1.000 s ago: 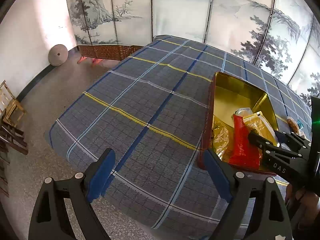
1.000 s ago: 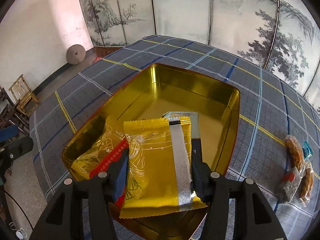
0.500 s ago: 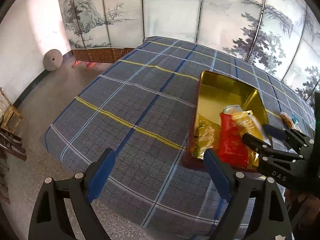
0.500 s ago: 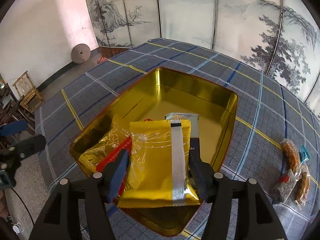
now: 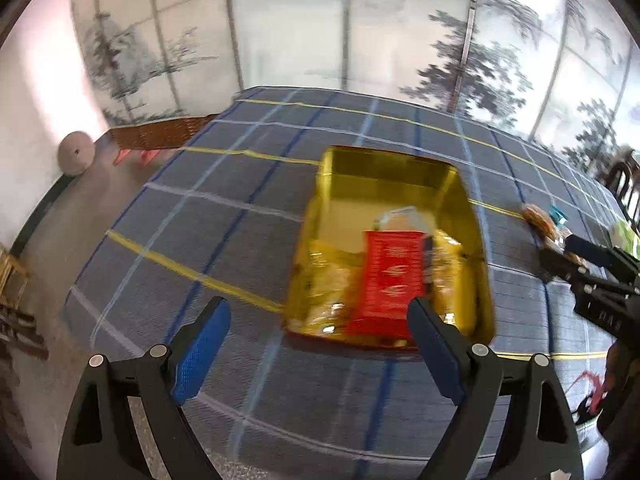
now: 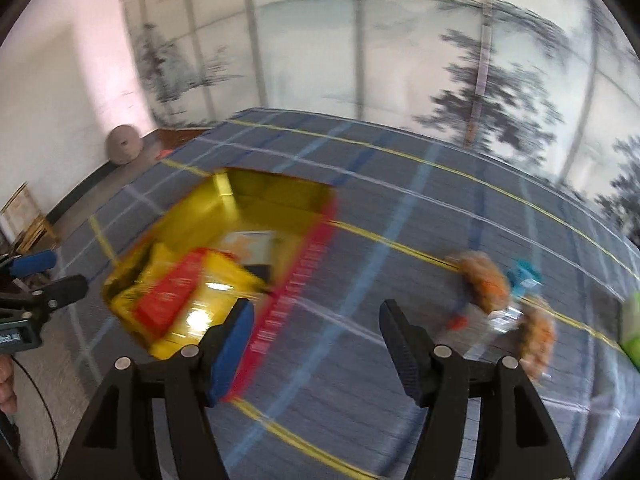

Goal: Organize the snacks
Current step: 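Move the right gripper to the large clear fried-dough-twist bag and grasp it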

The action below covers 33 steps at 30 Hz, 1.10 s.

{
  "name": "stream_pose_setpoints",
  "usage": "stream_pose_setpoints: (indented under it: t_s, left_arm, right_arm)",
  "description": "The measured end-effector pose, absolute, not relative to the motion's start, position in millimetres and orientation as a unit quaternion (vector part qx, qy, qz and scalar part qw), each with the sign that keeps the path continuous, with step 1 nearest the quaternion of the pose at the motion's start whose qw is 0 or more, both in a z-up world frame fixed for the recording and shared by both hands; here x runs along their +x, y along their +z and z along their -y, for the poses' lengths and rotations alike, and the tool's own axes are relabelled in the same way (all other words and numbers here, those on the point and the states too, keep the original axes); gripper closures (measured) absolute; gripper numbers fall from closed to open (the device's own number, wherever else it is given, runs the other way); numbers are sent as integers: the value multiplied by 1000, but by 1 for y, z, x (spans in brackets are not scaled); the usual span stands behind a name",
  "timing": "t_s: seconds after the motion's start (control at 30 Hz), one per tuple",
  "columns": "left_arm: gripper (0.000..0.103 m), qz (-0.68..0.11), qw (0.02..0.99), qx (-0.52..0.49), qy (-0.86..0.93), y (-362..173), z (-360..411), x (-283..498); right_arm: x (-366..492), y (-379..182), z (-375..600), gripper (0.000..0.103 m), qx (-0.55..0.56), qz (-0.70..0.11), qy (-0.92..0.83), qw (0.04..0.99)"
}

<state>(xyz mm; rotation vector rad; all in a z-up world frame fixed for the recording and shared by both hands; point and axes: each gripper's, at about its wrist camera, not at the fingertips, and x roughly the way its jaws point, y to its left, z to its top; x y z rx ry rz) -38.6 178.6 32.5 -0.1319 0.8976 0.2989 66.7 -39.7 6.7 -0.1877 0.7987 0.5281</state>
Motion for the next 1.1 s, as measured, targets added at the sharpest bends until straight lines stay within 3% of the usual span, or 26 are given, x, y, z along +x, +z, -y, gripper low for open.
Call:
stream_pose_setpoints:
  t_s: [0.33, 1.0, 1.07, 1.1]
  left_arm:
    - [15, -442, 894, -18, 75, 26, -113, -3]
    - [15, -450, 891, 47, -27, -11, 4, 60]
    - [15, -452, 890, 49, -29, -16, 9, 65]
    - [15, -452, 890, 49, -30, -18, 10, 66]
  right_arm:
    - [115, -25, 162, 36, -46, -429, 111, 895]
    - [174, -72, 188, 37, -12, -446, 71, 892]
    - [172, -72, 187, 40, -20, -437, 76, 896]
    - [170, -72, 187, 47, -26, -432, 80, 898]
